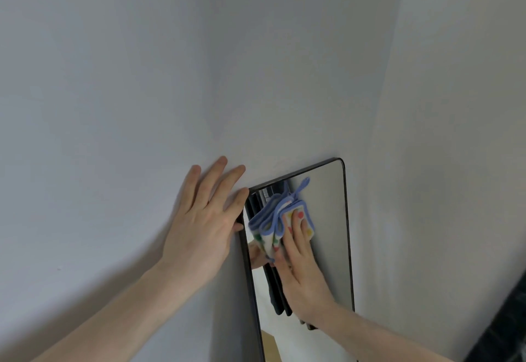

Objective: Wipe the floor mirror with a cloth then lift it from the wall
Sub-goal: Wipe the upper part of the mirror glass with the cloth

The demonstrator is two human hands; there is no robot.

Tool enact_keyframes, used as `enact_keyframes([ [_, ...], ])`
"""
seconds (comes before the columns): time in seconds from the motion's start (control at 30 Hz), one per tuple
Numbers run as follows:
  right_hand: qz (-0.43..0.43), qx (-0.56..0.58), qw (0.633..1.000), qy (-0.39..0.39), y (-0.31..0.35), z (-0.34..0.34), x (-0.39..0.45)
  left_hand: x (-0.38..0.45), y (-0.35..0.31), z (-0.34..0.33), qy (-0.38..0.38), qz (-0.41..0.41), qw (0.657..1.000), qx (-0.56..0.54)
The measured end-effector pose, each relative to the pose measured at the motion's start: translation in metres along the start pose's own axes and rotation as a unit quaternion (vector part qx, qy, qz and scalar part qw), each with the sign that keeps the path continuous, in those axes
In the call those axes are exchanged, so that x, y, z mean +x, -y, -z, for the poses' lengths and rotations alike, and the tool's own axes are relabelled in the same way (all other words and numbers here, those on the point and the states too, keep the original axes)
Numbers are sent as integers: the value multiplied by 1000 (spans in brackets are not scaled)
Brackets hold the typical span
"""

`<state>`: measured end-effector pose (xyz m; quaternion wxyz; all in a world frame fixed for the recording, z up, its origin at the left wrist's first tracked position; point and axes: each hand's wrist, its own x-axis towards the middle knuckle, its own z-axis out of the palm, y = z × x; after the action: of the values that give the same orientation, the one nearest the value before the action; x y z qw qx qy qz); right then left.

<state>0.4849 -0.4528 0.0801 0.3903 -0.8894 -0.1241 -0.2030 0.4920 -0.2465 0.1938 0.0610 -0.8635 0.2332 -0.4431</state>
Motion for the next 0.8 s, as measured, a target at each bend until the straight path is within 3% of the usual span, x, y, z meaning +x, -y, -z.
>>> enact_keyframes([
  [0.23,-66,-52,994,-75,-83,41,64,1,-1,-2,1,2,1000,8],
  [0.37,-169,-45,981,-83,-141,58,109,2,-2,-2,3,5,1000,7],
  [0.53,-235,8,966,-109,-134,65,111,2,-3,-2,4,6,1000,7],
  [0.6,-228,35,962,-144,-116,56,106,2,-2,-2,5,6,1000,9],
  [0.7,-187,2,976,-111,-89,38,86,2,-3,-3,7,6,1000,9],
  [0.8,-75,-1,992,-100,-39,16,52,2,-1,-3,2,4,1000,12],
])
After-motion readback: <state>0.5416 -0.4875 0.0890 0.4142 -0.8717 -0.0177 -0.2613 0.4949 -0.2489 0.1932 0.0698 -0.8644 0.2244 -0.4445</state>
